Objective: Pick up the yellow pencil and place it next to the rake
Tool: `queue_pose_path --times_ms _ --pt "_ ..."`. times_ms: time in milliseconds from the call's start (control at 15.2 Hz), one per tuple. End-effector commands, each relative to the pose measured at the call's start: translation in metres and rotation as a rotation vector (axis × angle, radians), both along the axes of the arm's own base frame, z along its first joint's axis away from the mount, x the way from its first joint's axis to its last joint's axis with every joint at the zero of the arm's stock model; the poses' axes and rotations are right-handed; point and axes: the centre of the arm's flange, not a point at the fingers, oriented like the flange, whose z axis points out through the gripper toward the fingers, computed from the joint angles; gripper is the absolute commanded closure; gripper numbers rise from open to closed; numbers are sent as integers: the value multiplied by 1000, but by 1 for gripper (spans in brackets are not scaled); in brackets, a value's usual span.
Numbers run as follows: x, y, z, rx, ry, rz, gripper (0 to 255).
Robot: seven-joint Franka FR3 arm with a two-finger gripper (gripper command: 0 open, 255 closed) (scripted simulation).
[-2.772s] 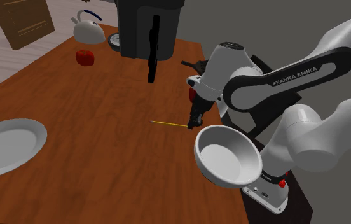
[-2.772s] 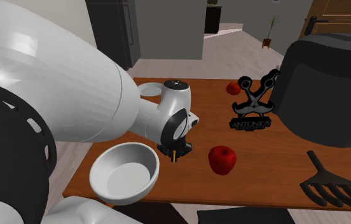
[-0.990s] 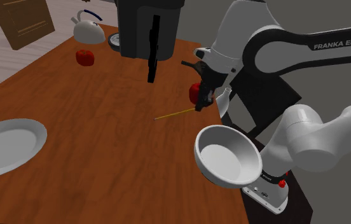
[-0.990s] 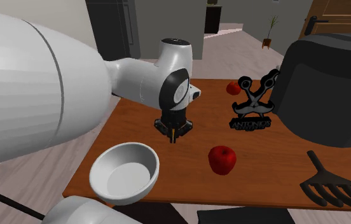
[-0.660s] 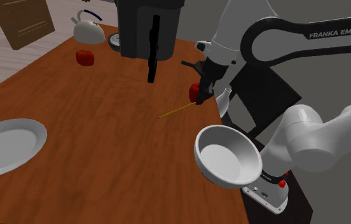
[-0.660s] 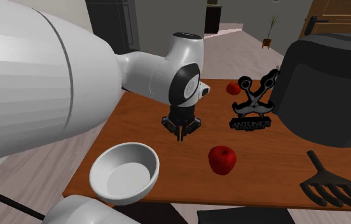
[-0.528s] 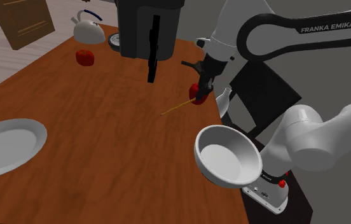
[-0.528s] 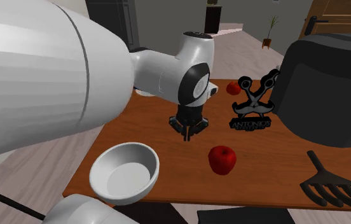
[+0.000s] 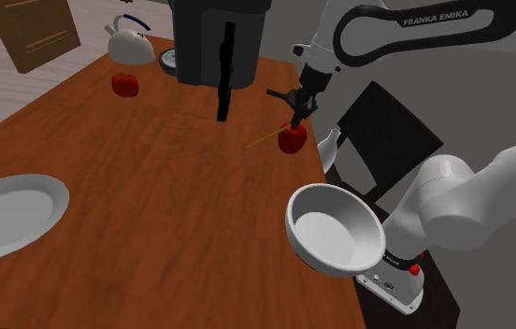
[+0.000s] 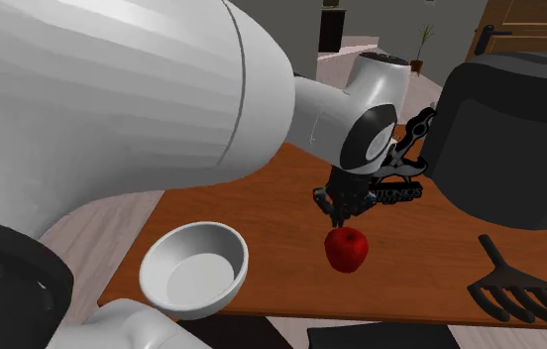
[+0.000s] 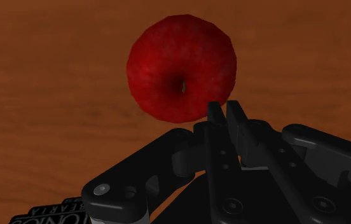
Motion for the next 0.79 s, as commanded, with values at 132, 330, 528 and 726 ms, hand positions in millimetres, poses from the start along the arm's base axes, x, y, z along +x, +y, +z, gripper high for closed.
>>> queue_pose_path --times_ms 132,330,528,726 --pt "36 -43 -1 -1 0 1 255" --pt "60 -75 -1 -1 0 1 255" --pt "85 -106 -1 -1 0 1 255" --pt "109 -137 -1 -1 0 1 255"
